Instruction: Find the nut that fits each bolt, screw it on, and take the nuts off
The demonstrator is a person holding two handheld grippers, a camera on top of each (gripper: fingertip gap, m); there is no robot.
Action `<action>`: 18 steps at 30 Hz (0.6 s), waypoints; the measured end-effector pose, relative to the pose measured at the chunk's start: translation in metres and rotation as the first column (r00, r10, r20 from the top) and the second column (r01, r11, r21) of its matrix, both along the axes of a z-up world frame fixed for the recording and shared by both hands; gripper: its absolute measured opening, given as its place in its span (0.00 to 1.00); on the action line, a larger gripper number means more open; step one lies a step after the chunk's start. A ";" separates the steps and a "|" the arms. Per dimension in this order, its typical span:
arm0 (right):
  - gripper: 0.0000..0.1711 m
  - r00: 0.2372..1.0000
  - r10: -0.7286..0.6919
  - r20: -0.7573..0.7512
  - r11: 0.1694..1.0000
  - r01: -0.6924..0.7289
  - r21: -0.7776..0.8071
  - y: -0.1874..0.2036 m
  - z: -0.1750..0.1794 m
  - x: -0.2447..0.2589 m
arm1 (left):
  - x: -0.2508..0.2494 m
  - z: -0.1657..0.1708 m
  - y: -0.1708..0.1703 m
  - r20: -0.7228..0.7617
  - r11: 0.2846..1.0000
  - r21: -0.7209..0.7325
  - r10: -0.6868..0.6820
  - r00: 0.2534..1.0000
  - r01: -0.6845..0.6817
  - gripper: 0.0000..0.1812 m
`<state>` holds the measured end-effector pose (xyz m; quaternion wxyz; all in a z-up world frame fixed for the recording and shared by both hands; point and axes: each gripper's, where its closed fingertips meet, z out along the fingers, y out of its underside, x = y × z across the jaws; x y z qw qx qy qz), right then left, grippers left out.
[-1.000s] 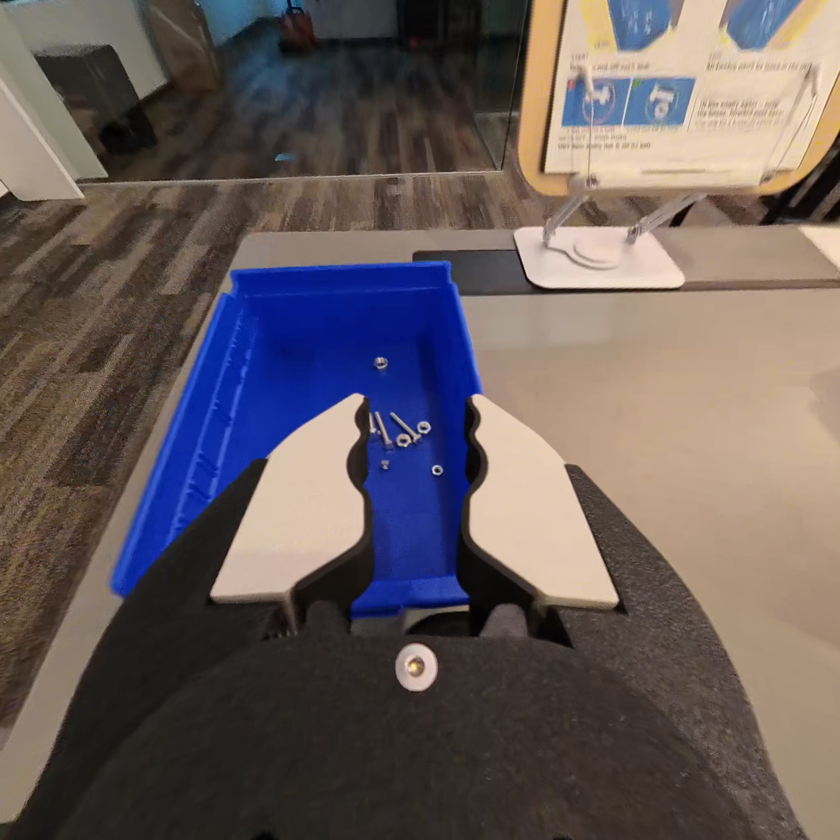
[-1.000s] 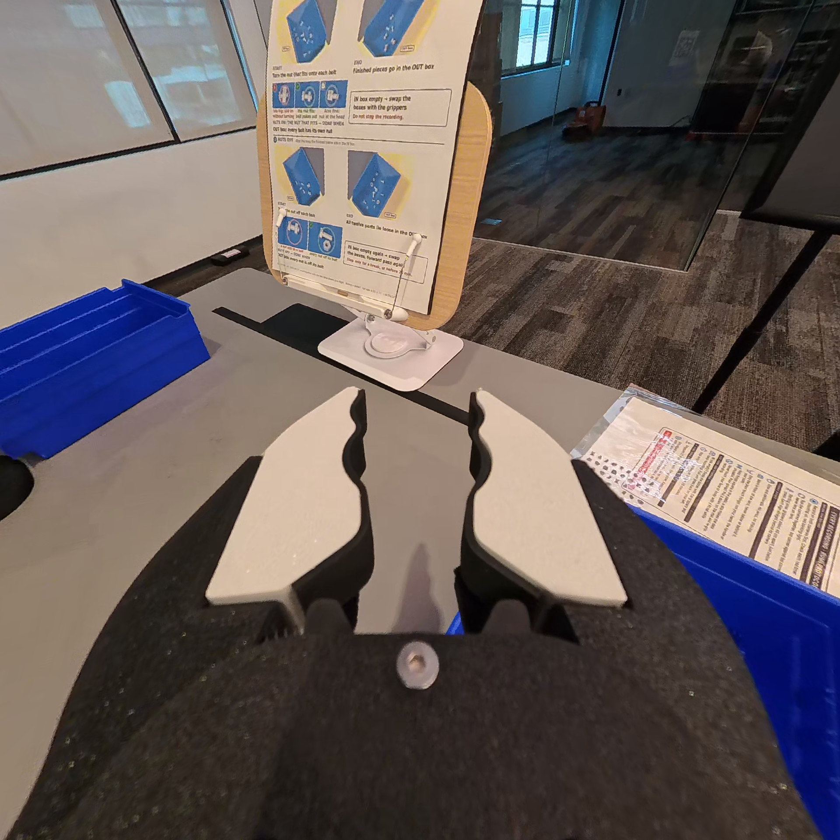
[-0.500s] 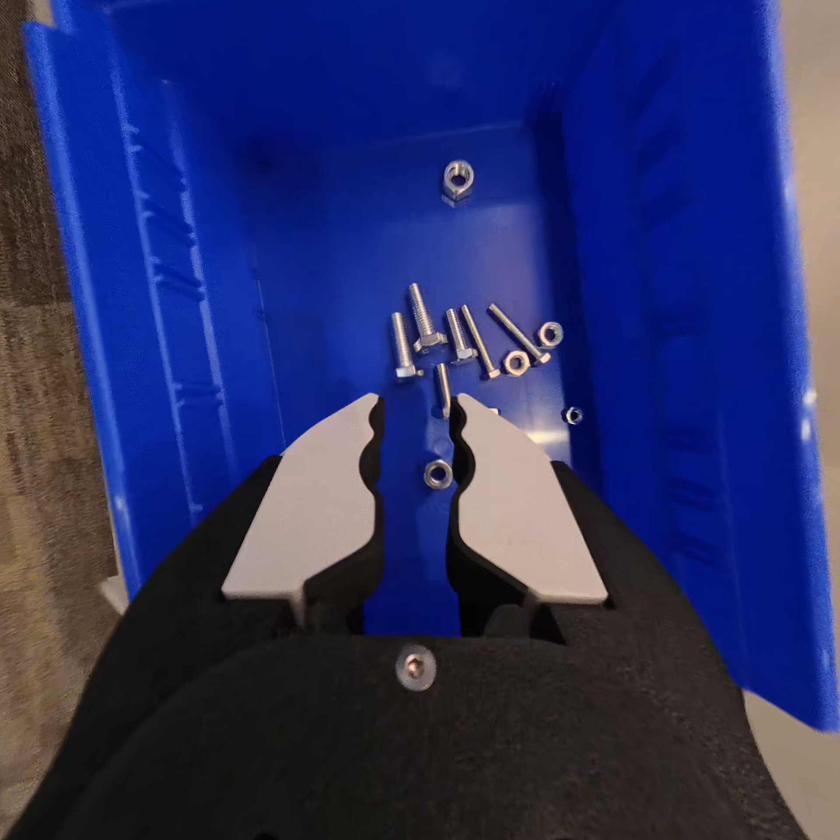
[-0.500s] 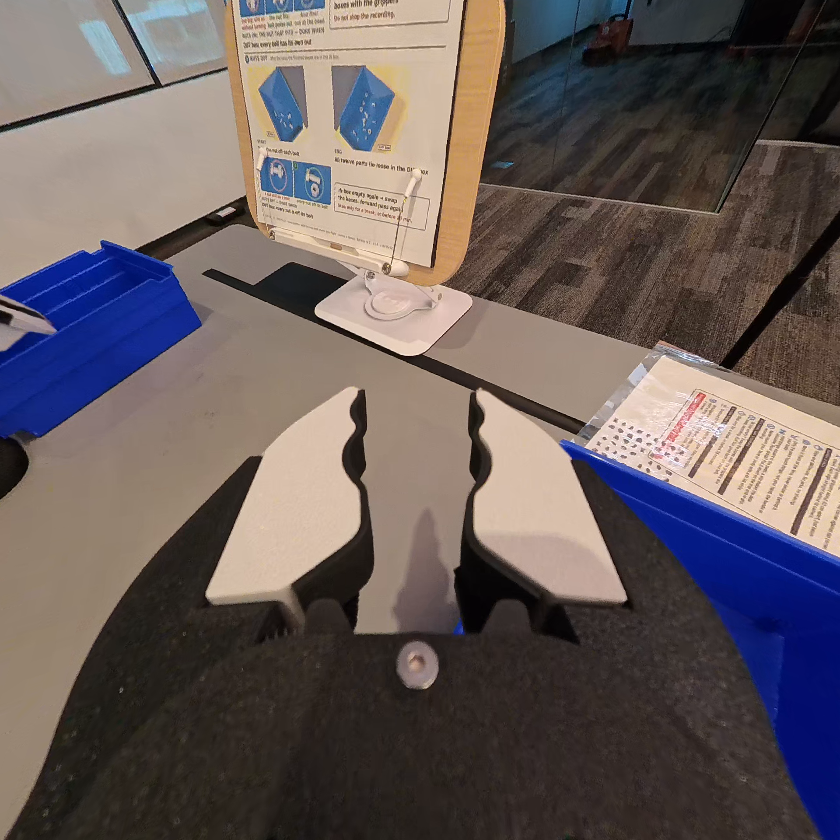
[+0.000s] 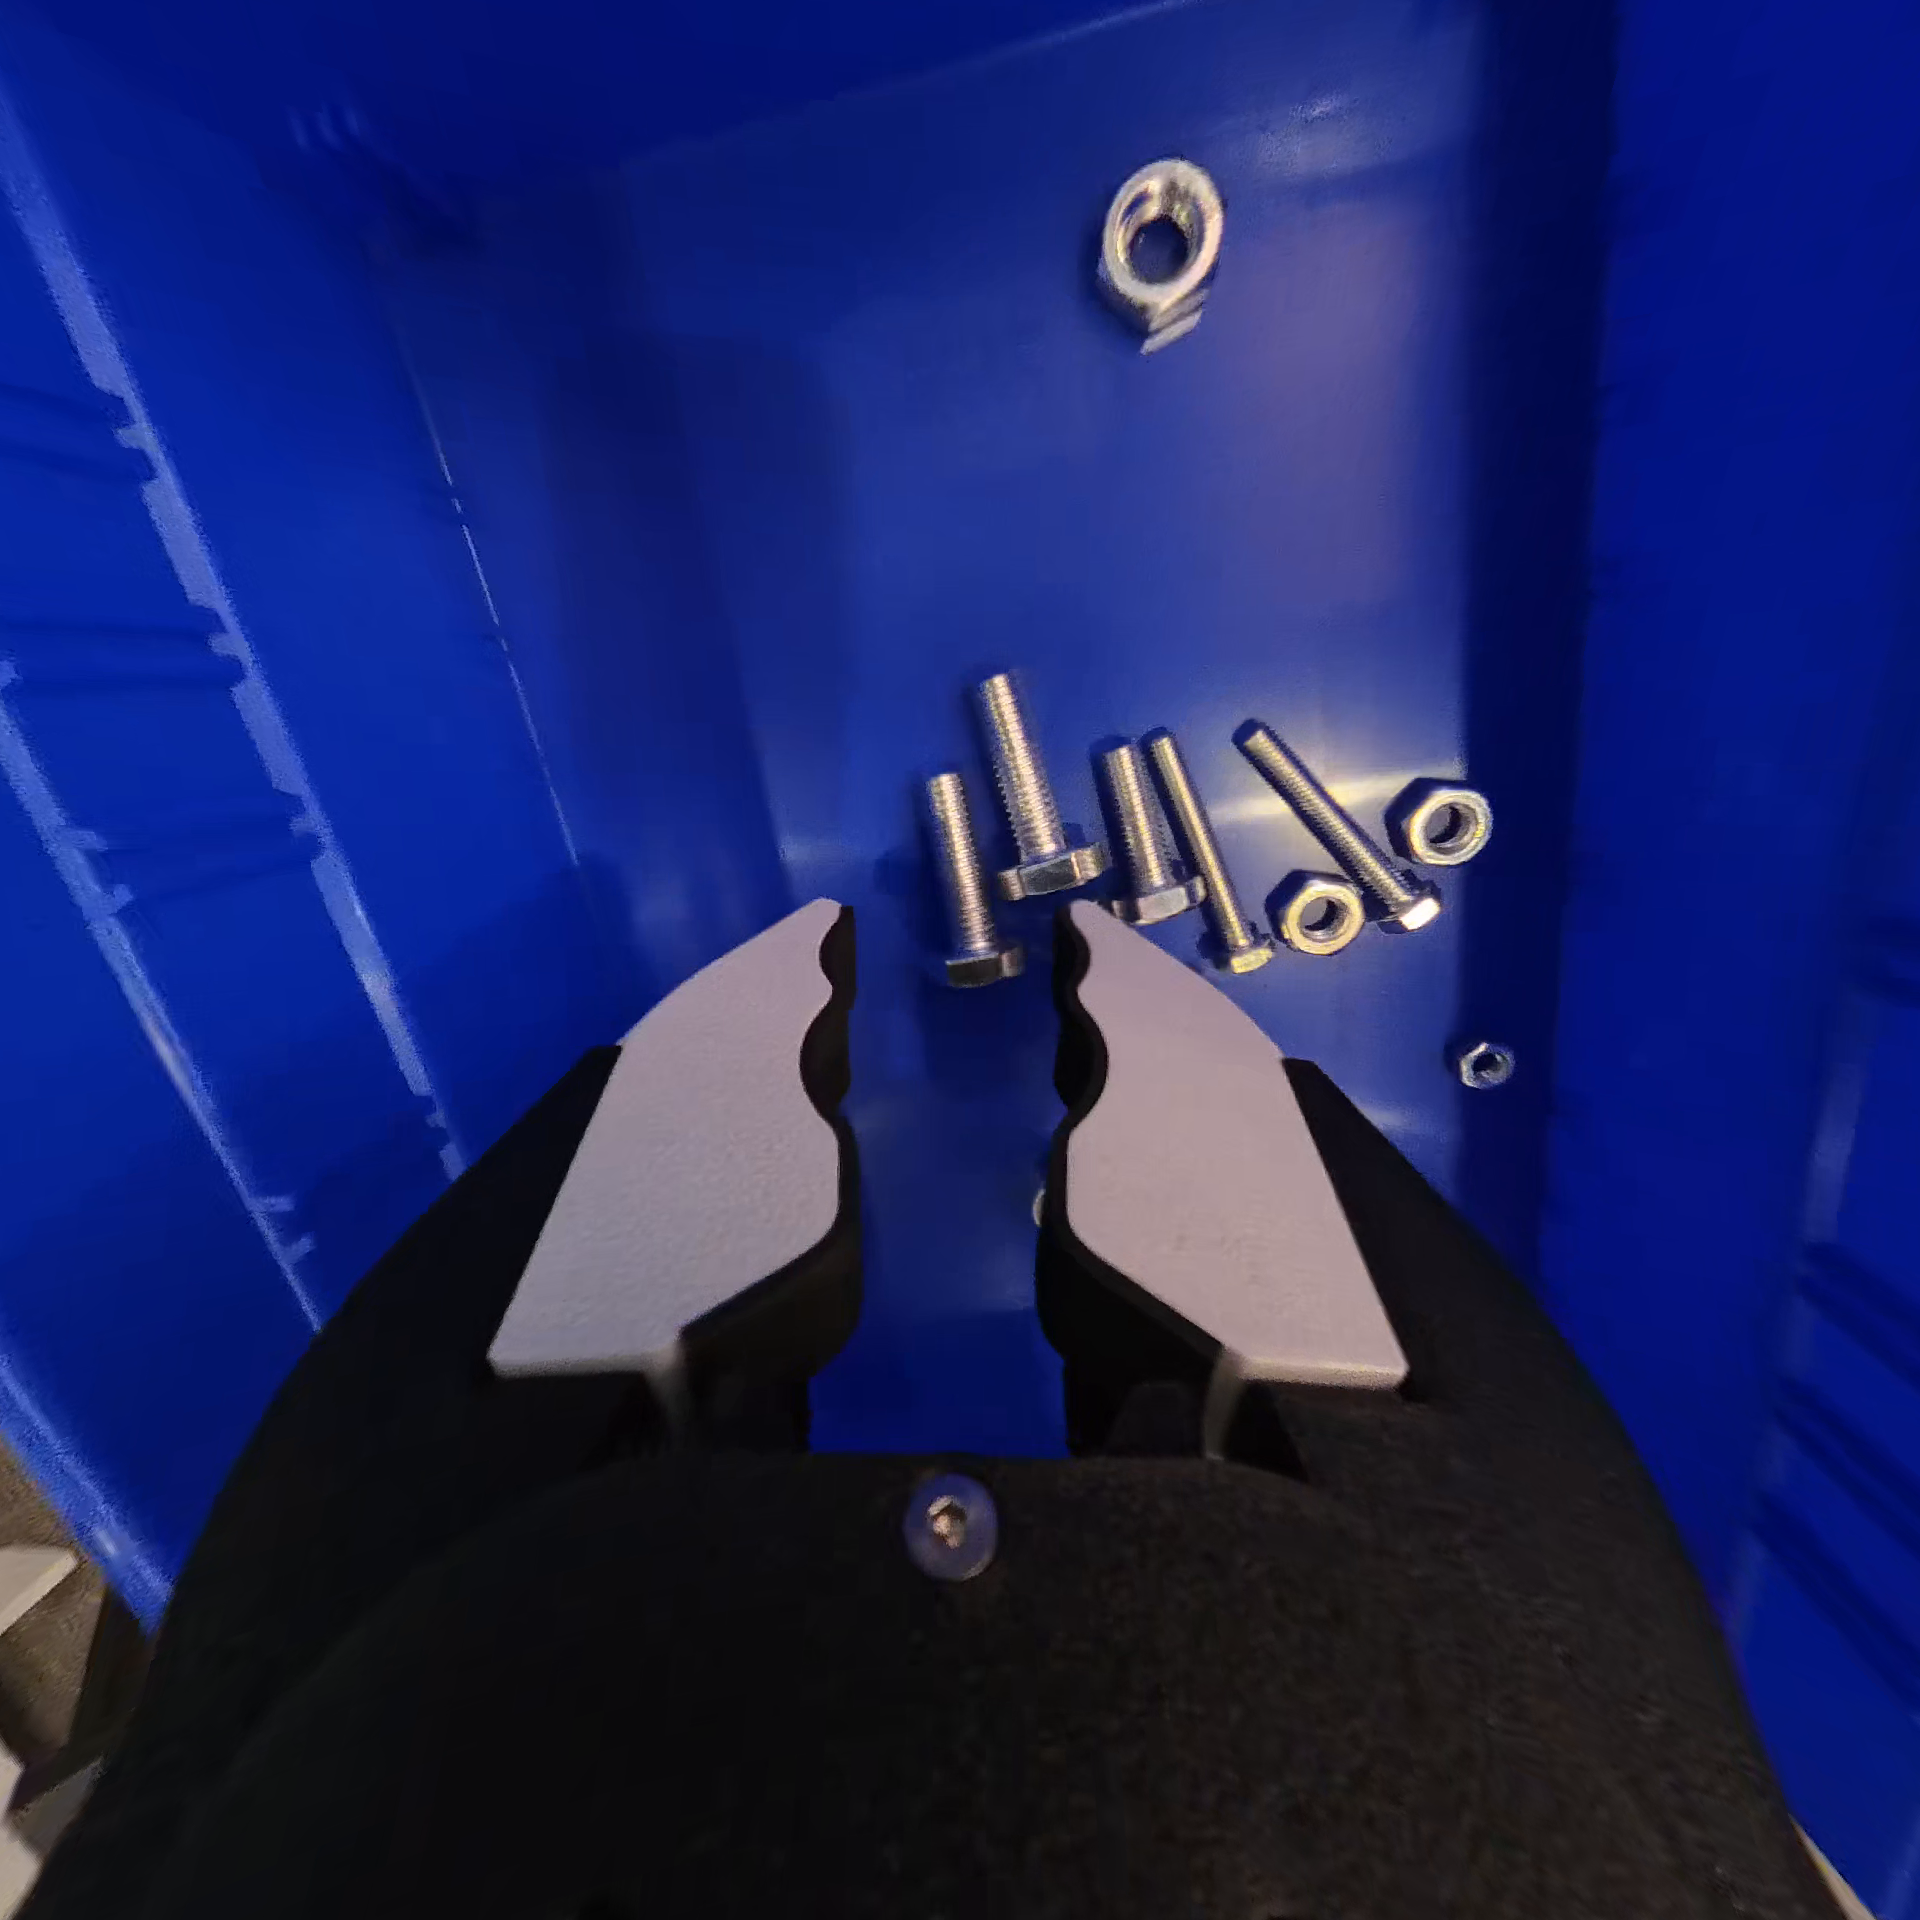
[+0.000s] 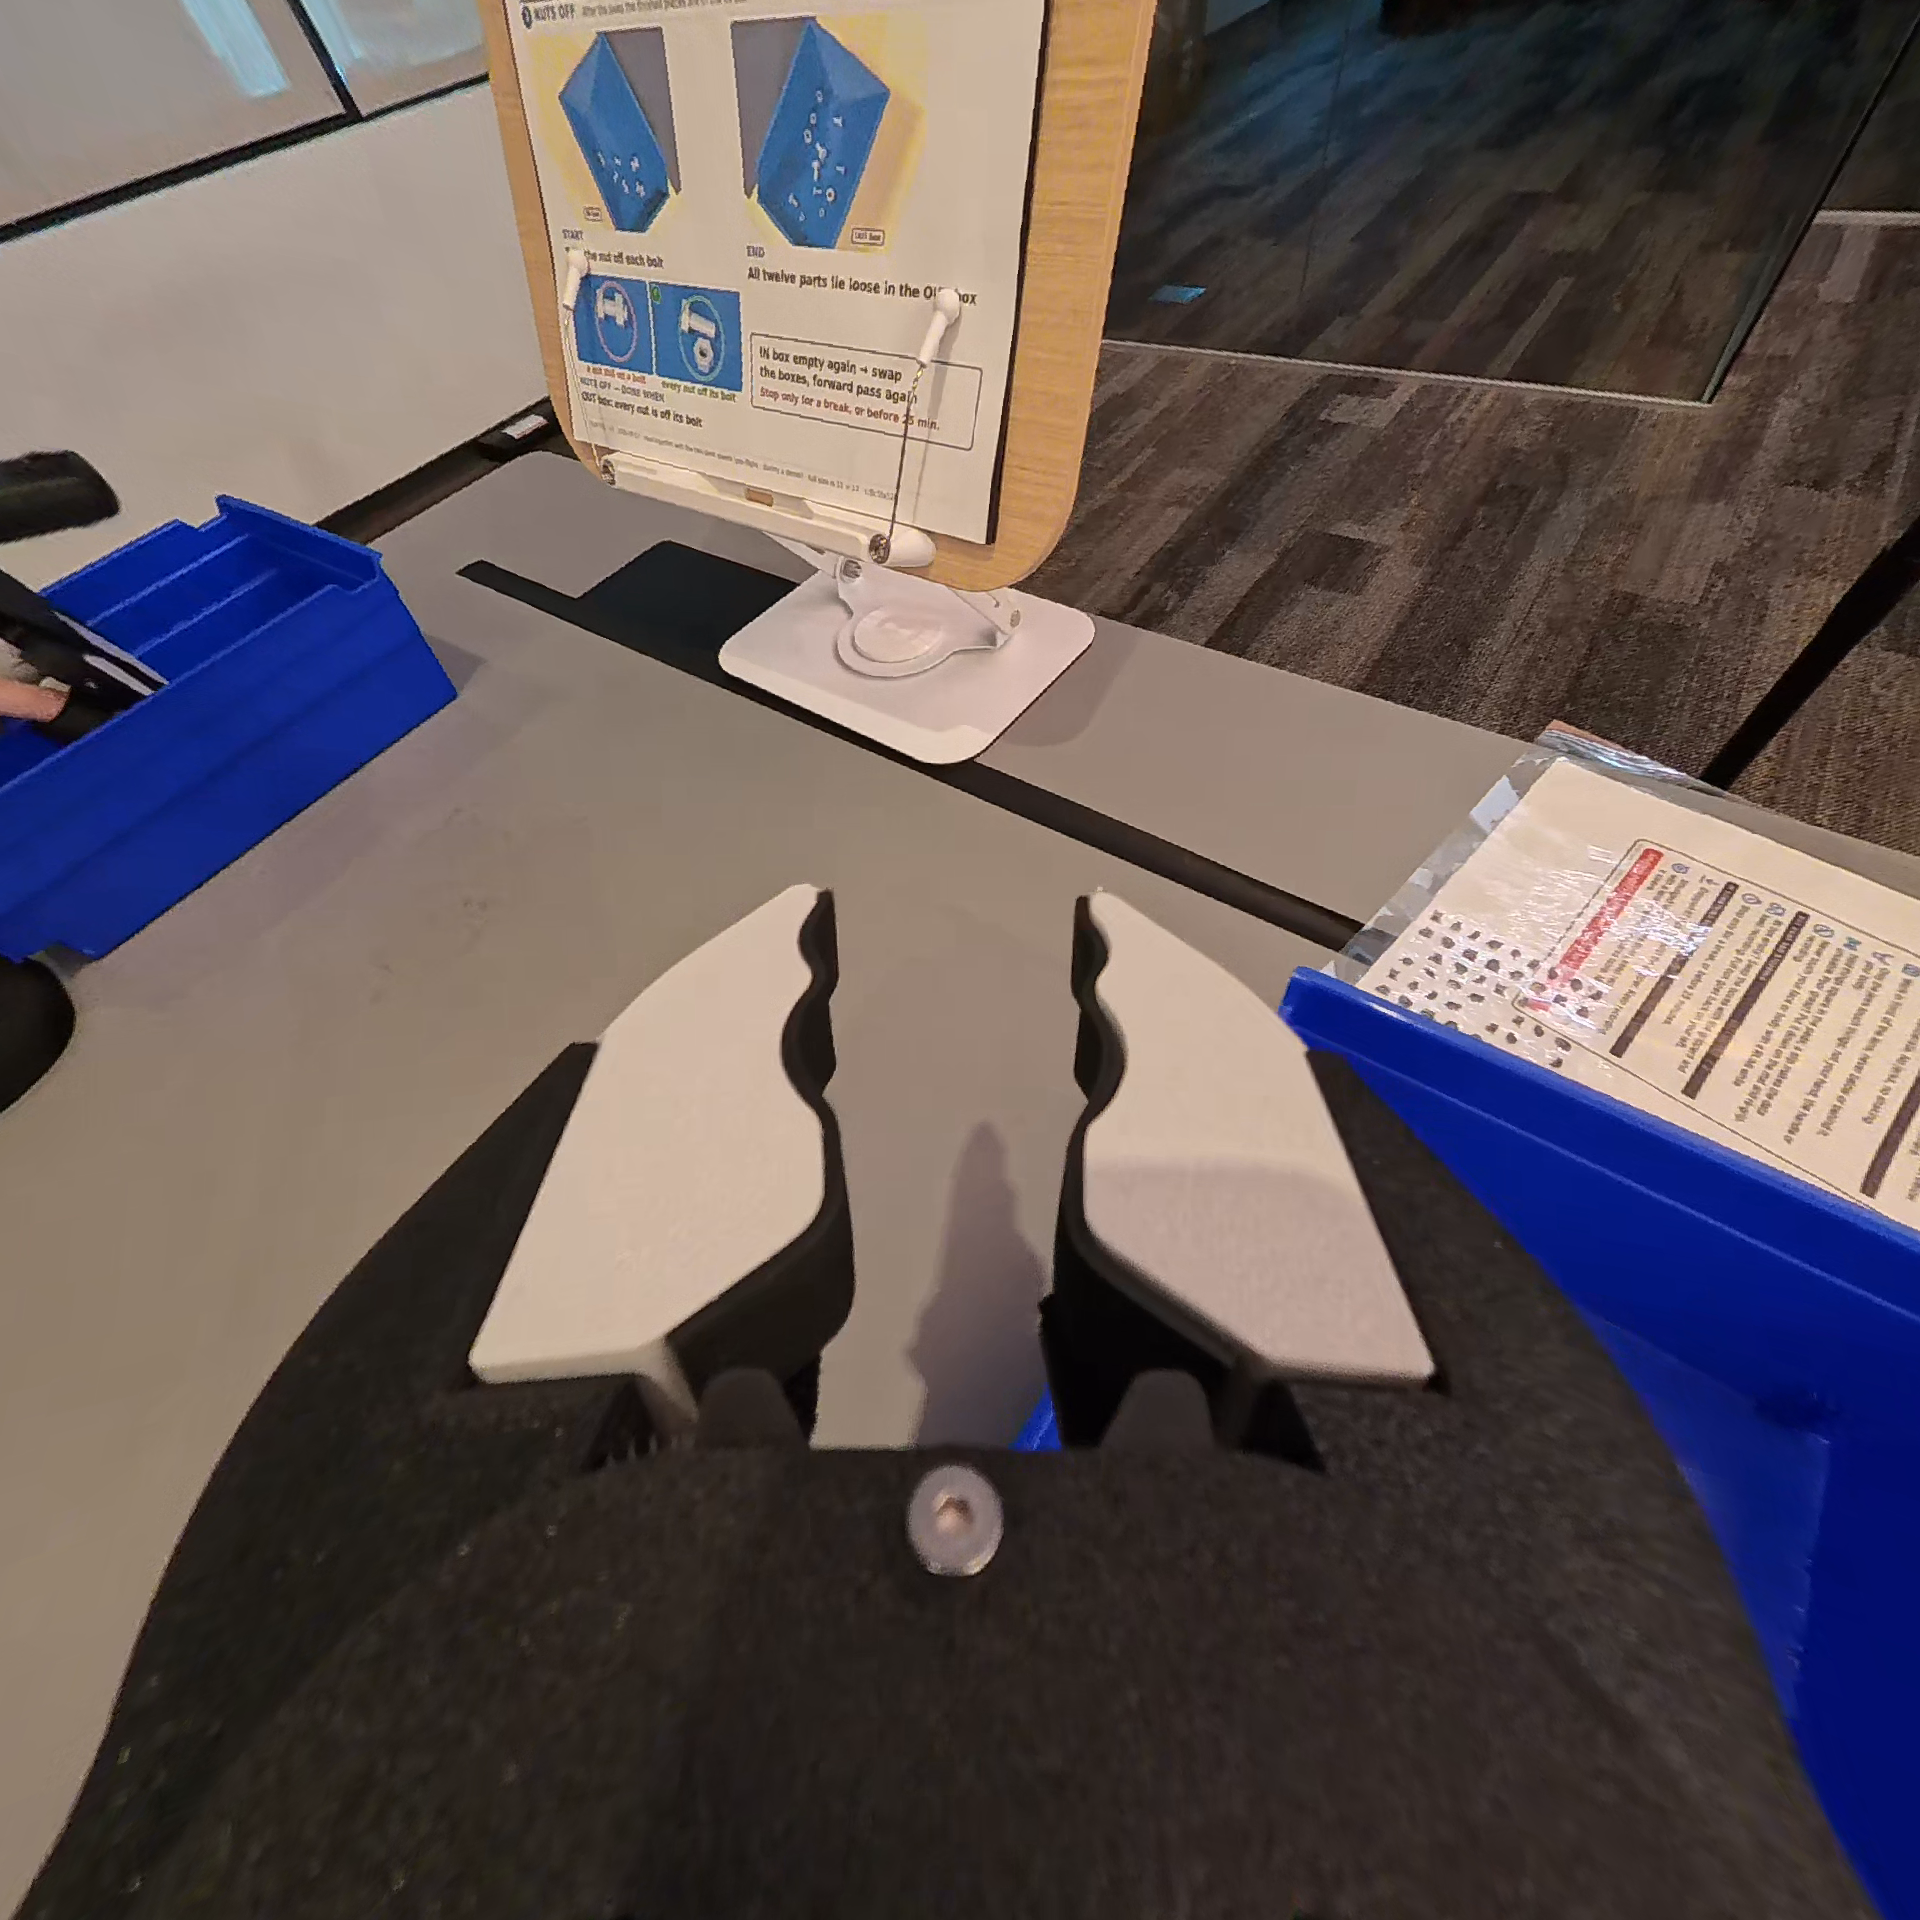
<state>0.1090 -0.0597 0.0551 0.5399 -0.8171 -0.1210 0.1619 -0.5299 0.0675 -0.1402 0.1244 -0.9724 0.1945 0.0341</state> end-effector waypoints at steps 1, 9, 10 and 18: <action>0.25 1.000 0.002 0.000 1.000 -0.002 -0.005 0.001 -0.002 0.000 | -0.003 -0.003 -0.001 -0.015 1.000 -0.020 0.005 1.000 -0.006 0.20; 0.25 1.000 0.003 0.003 1.000 -0.003 -0.020 0.002 -0.006 0.002 | -0.001 -0.009 0.003 0.029 0.999 -0.033 0.003 1.000 -0.002 0.05; 0.25 1.000 0.004 0.002 1.000 -0.004 -0.018 0.001 -0.006 0.002 | -0.002 -0.009 0.003 0.034 1.000 -0.029 0.001 0.999 0.000 0.05; 0.25 1.000 0.000 -0.013 1.000 0.000 -0.021 0.002 -0.008 0.007 | -0.024 0.004 -0.001 0.028 0.999 0.036 0.003 1.000 -0.004 0.05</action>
